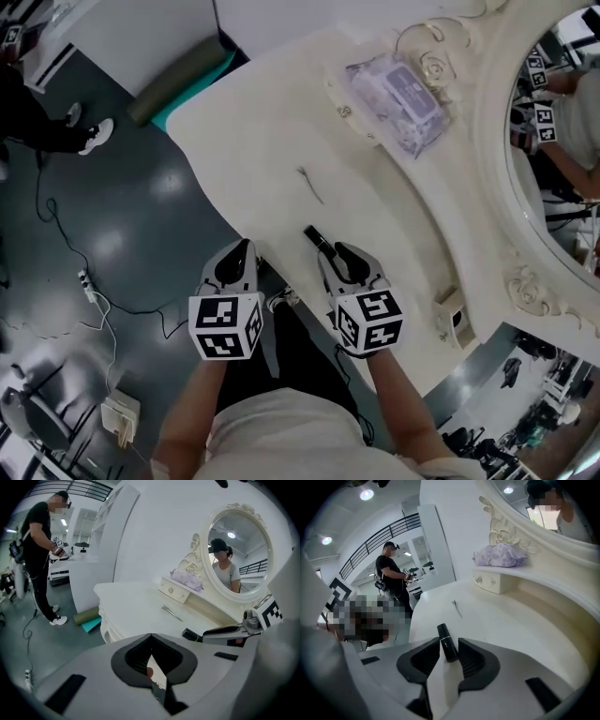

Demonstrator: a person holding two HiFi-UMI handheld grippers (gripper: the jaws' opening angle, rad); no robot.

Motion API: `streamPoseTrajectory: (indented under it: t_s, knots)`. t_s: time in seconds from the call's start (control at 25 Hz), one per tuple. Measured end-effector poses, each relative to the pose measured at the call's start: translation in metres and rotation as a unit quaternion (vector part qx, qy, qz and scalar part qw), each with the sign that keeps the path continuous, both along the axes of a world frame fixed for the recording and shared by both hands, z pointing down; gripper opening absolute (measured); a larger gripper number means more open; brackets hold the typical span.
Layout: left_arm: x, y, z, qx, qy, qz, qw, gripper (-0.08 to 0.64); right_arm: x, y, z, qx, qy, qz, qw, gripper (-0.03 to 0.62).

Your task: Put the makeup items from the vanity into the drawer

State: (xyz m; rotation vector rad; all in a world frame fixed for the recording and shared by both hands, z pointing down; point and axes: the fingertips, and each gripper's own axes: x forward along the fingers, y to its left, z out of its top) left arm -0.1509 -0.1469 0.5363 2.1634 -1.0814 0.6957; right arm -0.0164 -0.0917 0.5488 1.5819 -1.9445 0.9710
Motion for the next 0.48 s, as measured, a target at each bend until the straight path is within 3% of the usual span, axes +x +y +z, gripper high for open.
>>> streamPoseTrajectory:
  t_s: [0.48]
  knots:
    - [-0.012, -0.008, 0.009, -0.008, -0.008, -0.009, 0.9999, 0.005, -0.007, -0.002, 0.013, -0.013, 0.036, -0.023, 0.999, 0.133]
